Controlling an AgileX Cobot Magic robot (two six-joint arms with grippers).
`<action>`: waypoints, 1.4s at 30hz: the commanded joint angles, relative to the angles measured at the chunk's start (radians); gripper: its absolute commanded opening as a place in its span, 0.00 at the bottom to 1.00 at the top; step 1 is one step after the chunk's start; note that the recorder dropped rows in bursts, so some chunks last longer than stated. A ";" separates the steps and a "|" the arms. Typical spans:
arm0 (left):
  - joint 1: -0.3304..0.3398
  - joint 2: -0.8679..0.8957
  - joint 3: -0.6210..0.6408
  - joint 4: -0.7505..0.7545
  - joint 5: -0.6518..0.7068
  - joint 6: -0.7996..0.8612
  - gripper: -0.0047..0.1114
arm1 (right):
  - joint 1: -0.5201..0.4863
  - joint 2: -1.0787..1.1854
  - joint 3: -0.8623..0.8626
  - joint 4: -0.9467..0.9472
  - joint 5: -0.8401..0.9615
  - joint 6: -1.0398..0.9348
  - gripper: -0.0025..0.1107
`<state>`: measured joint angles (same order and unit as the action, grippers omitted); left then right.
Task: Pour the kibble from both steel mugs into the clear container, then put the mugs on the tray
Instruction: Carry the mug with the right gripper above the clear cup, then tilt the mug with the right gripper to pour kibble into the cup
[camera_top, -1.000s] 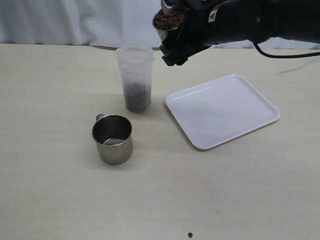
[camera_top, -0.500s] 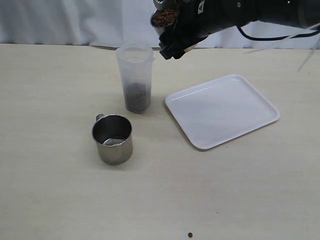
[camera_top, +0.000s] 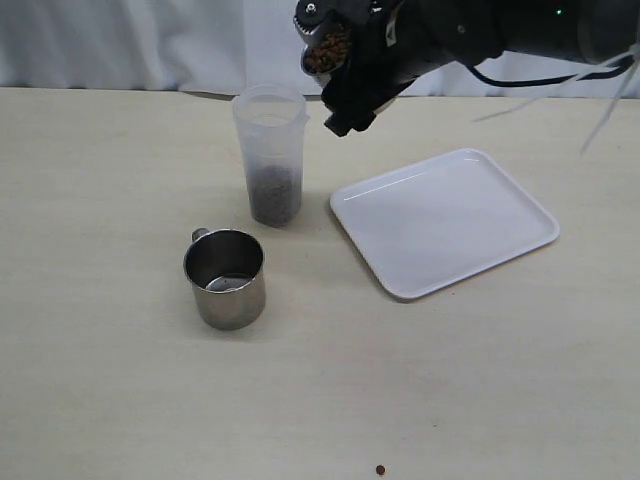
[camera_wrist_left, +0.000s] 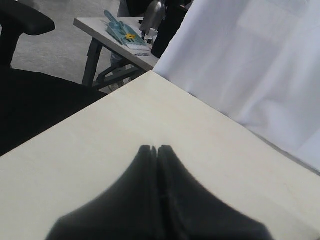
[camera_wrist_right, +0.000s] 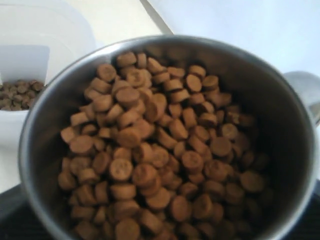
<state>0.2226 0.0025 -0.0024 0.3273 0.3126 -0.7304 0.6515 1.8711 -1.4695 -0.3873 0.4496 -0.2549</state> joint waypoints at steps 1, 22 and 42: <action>-0.003 -0.003 0.002 0.005 -0.004 -0.003 0.04 | 0.034 -0.003 -0.037 -0.122 -0.006 0.093 0.07; -0.003 -0.003 0.002 0.005 -0.004 -0.003 0.04 | 0.085 0.074 -0.153 -0.179 0.104 0.067 0.07; -0.003 -0.003 0.002 0.005 -0.004 -0.003 0.04 | 0.085 0.076 -0.204 -0.258 0.177 0.065 0.07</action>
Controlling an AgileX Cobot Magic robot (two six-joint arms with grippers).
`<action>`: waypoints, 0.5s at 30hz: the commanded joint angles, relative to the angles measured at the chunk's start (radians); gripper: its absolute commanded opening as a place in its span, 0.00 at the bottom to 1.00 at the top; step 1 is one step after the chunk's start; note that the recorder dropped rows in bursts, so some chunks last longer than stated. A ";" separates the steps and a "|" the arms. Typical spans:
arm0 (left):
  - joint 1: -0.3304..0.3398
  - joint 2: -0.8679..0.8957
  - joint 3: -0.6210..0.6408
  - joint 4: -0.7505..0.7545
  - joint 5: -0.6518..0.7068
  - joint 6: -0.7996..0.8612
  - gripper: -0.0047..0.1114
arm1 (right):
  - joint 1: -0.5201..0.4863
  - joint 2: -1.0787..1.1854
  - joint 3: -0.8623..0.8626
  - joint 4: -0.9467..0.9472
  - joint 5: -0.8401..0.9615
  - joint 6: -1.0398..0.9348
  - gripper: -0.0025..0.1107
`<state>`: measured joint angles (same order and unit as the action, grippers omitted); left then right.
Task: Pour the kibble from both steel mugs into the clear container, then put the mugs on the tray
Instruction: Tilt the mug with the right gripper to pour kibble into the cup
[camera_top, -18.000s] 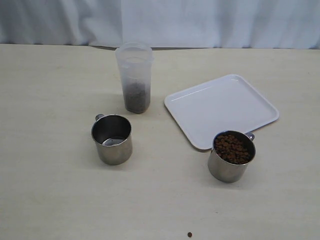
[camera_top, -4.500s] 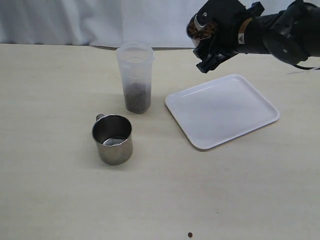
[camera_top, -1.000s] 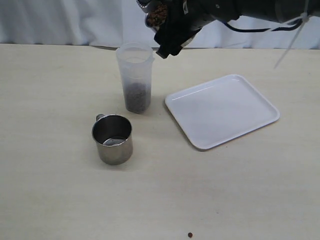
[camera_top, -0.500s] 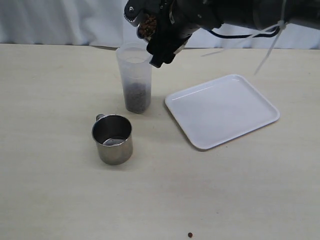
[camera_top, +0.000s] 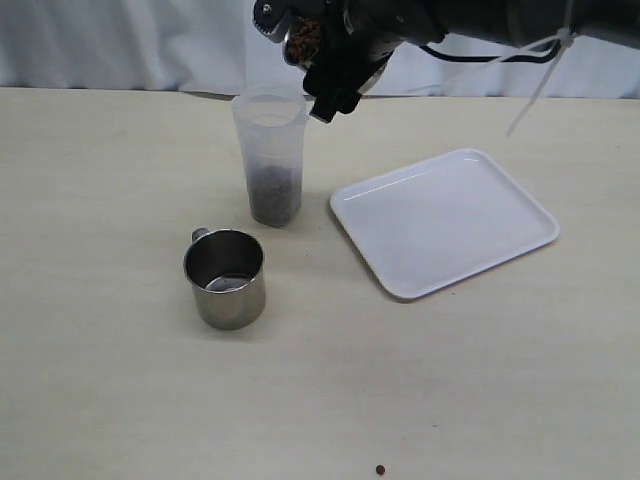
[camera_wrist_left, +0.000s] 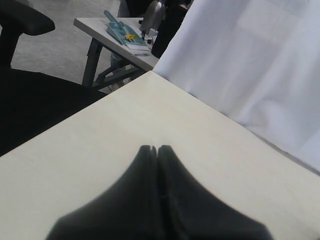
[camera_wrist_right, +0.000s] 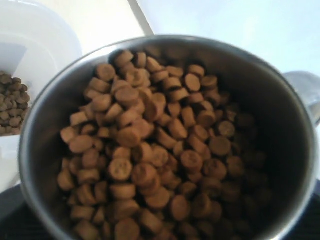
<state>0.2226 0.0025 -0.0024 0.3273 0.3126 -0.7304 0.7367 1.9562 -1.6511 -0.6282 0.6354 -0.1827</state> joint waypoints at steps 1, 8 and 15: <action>-0.003 -0.003 0.002 0.005 -0.004 -0.003 0.04 | -0.001 -0.010 -0.023 -0.017 -0.008 -0.009 0.07; -0.003 -0.003 0.002 0.005 -0.004 -0.003 0.04 | -0.001 0.011 -0.023 -0.017 0.022 -0.016 0.07; -0.003 -0.003 0.002 0.005 -0.004 -0.003 0.04 | 0.005 0.011 -0.023 -0.028 0.020 -0.039 0.07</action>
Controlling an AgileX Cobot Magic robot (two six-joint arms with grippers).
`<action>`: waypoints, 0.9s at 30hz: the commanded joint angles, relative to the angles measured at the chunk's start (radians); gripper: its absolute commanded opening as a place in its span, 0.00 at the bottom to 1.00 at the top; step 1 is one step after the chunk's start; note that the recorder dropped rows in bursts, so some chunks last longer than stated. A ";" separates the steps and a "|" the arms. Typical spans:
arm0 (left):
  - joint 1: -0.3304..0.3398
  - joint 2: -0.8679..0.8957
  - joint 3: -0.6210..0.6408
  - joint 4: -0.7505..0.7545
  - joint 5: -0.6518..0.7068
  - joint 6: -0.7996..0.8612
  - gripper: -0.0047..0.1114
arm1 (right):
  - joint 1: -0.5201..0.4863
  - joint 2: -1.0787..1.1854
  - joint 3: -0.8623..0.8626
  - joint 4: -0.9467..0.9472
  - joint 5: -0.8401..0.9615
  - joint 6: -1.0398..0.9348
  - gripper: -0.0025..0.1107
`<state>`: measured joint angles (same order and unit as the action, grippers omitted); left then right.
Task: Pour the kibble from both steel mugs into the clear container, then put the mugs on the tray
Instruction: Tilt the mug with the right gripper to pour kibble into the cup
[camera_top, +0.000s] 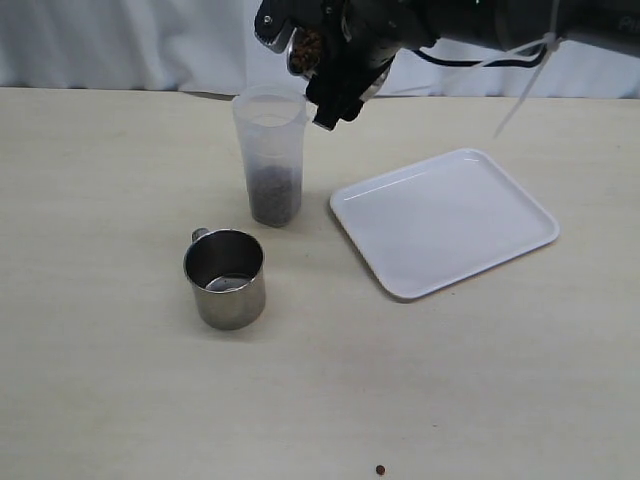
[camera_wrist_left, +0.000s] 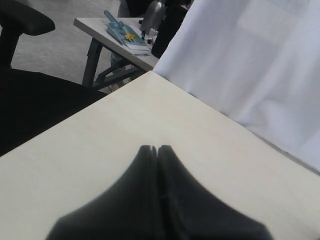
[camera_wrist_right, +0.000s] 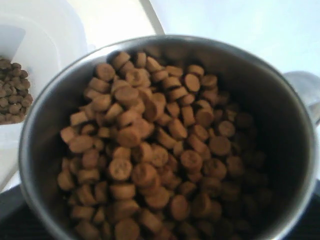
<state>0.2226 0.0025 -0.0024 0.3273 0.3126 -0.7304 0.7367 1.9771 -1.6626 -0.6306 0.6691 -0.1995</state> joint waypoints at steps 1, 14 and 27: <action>-0.003 -0.003 0.002 0.005 -0.004 -0.003 0.04 | 0.009 -0.009 -0.011 -0.038 -0.013 -0.022 0.07; -0.003 -0.003 0.002 0.005 -0.004 -0.003 0.04 | 0.045 0.029 -0.011 -0.140 -0.002 0.012 0.07; -0.003 -0.003 0.002 0.005 -0.004 -0.003 0.04 | 0.045 0.035 -0.094 -0.145 0.058 -0.002 0.07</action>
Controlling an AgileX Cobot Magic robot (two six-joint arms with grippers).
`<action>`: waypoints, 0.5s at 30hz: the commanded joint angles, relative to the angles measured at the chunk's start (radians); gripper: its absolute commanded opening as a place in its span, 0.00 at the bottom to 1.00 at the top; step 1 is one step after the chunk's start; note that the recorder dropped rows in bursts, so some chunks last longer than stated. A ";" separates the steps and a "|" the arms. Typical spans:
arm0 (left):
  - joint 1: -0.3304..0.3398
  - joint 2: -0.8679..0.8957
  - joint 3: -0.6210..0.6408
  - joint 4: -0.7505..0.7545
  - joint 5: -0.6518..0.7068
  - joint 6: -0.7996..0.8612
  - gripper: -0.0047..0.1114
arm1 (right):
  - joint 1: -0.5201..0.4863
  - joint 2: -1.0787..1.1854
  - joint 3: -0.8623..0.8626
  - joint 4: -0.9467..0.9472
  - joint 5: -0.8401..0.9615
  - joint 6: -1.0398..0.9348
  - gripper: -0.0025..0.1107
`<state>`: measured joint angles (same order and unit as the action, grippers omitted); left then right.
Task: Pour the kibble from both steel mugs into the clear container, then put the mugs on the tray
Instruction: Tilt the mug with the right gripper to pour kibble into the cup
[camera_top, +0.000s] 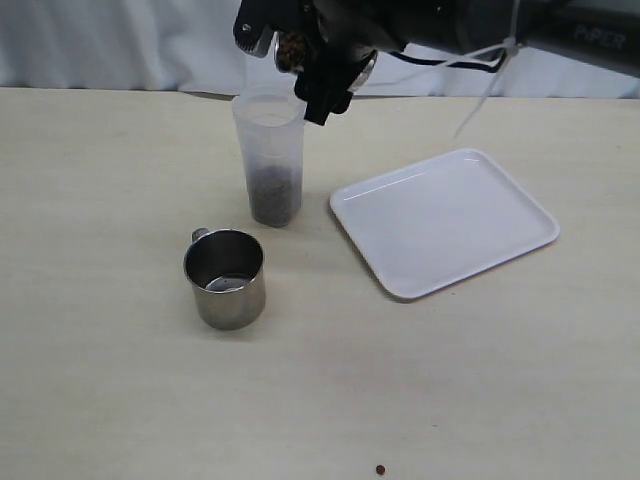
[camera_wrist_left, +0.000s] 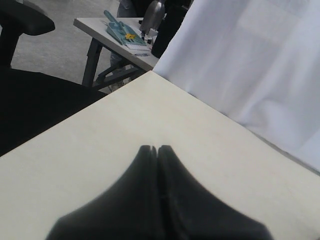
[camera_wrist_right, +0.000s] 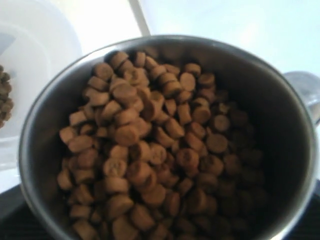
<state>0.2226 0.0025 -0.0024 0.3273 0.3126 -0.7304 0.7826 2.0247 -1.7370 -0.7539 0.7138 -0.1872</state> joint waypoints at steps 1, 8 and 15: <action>-0.003 -0.003 0.002 0.005 -0.004 -0.003 0.04 | 0.002 -0.013 -0.020 -0.021 0.019 -0.015 0.07; -0.003 -0.003 0.002 0.005 -0.004 -0.003 0.04 | 0.041 0.009 -0.020 -0.080 0.032 -0.017 0.07; -0.003 -0.003 0.002 0.005 -0.004 -0.003 0.04 | 0.069 0.036 -0.020 -0.161 0.046 0.002 0.07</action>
<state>0.2226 0.0025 -0.0024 0.3273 0.3143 -0.7304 0.8510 2.0628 -1.7482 -0.8735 0.7568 -0.1915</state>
